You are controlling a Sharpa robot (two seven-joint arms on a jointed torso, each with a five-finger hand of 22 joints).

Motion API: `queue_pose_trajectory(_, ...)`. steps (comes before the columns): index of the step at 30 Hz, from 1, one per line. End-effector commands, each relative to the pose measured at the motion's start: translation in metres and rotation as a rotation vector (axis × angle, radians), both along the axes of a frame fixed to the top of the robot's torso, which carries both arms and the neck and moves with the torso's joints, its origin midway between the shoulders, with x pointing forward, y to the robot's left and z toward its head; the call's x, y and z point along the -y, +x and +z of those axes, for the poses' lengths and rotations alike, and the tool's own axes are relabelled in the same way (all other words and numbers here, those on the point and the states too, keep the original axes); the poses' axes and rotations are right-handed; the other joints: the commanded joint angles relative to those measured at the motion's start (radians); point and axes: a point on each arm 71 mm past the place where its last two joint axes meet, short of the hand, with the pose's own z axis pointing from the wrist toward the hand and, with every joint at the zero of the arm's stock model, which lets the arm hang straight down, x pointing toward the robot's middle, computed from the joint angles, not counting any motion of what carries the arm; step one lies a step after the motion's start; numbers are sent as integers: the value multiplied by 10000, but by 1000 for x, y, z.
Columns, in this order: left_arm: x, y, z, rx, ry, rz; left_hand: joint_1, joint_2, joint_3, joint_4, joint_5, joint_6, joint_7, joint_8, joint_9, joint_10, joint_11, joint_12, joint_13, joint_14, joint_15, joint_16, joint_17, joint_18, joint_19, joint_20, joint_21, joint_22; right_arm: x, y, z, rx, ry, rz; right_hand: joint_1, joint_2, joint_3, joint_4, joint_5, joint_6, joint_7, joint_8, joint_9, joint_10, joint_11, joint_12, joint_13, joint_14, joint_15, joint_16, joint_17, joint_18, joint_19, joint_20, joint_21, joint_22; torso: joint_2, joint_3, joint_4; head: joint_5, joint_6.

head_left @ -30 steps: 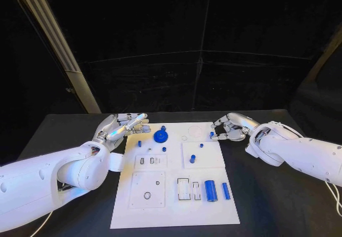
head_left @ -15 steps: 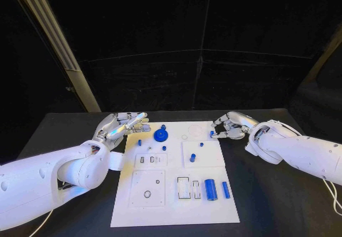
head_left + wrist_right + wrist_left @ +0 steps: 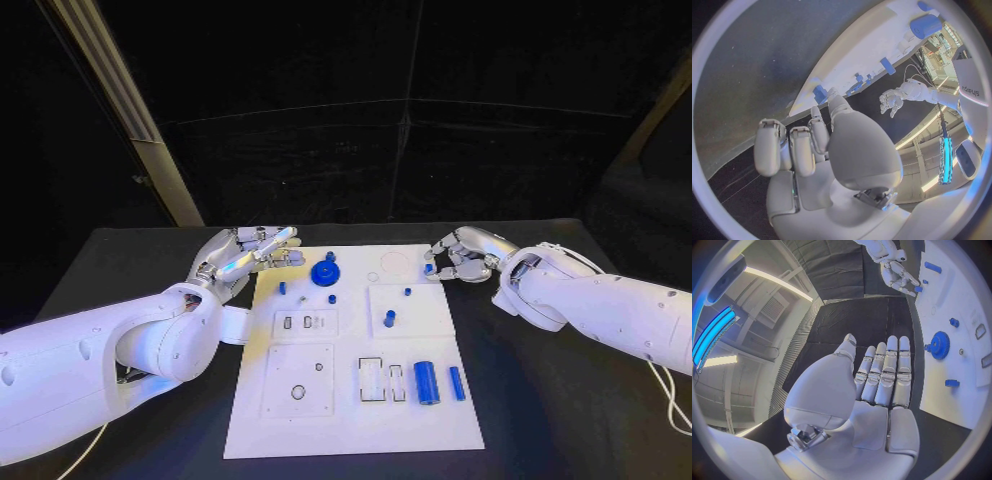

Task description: Assemble the parts on the task board

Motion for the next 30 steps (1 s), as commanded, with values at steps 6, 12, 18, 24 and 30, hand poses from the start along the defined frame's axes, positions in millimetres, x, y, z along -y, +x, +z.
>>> queue_pose_trajectory(6, 1, 0, 1, 65, -50, -175, 102, 7, 7, -38, -6, 67, 1, -50, 0, 52, 20, -58, 4, 2, 39, -34, 13, 143, -3, 70, -32, -10, -4, 0, -5, -139, -46, 177, 34, 242, 113, -118, -99, 285, -48, 117, 27, 73, -101, 78, 305, 778, -69, 34, 1215, -125, 69, -62, 28, 47, 2, 7, -2, 2, -24)
queue_pose_trajectory(12, 0, 1, 1, 66, -34, -139, 102, 7, 7, -38, -6, 67, 1, -50, 0, 52, 20, -58, 4, 2, 39, -34, 13, 143, -3, 70, -32, -10, -4, -1, -7, -201, -91, 174, 89, 332, 235, -198, -149, 469, -102, 170, 36, 90, -147, 107, 333, 783, -105, 41, 1236, -126, 76, -92, 34, 61, 0, 8, 9, 14, -33)
queue_pose_trajectory(18, -1, 1, 1, 67, -27, -125, 102, 7, 7, -38, -6, 67, 1, -50, 0, 52, 20, -58, 4, 2, 39, -34, 13, 143, -3, 70, -32, -10, -4, 0, -8, -182, -103, 157, 80, 389, 311, -230, -153, 602, -140, 203, 40, 113, -180, 142, 364, 788, -133, 50, 1260, -131, 91, -118, 45, 88, 1, 10, -6, 23, -39)
queue_pose_trajectory(24, -1, 1, 1, 64, -23, -117, 102, 7, 7, -38, -6, 67, 1, -50, 0, 52, 20, -58, 4, 2, 39, -34, 13, 143, -3, 70, -32, -10, -4, 0, -7, -90, -83, 146, 108, 526, 484, -301, -153, 890, -238, 291, 62, 126, -258, 157, 382, 791, -194, 50, 1269, -132, 96, -167, 48, 98, 2, 15, -6, 23, -41)
queue_pose_trajectory(30, -1, 1, 0, 41, -24, -137, 102, 7, 7, -38, -6, 67, 1, -50, 0, 52, 20, -58, 4, 2, 39, -34, 13, 143, -3, 70, -32, -10, -6, -1, -3, 477, 37, 8, 338, 842, 933, -535, -501, 1270, -400, 408, 101, 143, -404, 170, 404, 804, -322, 71, 1329, -145, 134, -282, 75, 170, 0, 17, 0, 15, -58)
